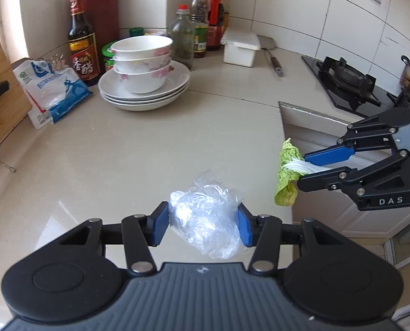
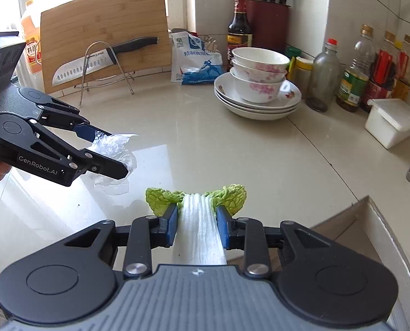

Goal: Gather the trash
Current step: 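Carry the cabbage leaf and plastic bag with both tools over the white bin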

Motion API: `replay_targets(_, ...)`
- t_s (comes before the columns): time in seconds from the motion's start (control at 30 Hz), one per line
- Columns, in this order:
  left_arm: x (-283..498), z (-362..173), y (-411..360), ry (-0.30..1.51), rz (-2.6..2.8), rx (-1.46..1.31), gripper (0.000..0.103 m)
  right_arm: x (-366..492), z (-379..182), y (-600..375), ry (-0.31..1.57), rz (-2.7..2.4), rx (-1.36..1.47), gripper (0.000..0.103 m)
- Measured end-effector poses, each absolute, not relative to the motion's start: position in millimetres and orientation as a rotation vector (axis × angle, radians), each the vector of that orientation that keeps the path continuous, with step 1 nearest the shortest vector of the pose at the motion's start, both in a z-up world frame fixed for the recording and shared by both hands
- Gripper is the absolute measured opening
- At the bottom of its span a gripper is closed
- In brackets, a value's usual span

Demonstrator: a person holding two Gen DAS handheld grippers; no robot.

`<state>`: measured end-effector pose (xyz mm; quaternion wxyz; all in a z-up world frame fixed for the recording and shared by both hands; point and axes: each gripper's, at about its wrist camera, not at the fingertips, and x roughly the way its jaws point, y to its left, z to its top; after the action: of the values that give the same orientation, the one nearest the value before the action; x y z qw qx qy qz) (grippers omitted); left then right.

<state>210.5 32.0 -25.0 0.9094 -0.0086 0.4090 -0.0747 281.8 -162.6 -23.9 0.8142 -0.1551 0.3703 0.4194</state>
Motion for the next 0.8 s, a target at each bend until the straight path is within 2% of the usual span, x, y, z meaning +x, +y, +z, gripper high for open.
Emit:
replay_targets(0.43,207.9,-33.4,-80.7,0.857,-0.332,0.012,0.049,249.4,-57.4,-273.0,0.886,0.689,-0.232,0.035)
replay_targets(0.8,211.9,-62.2,-141.6,0.904,-0.313,0.048,0.05,257.7,-137.0,-333.7,0.998,0.572,-0.182,0.035)
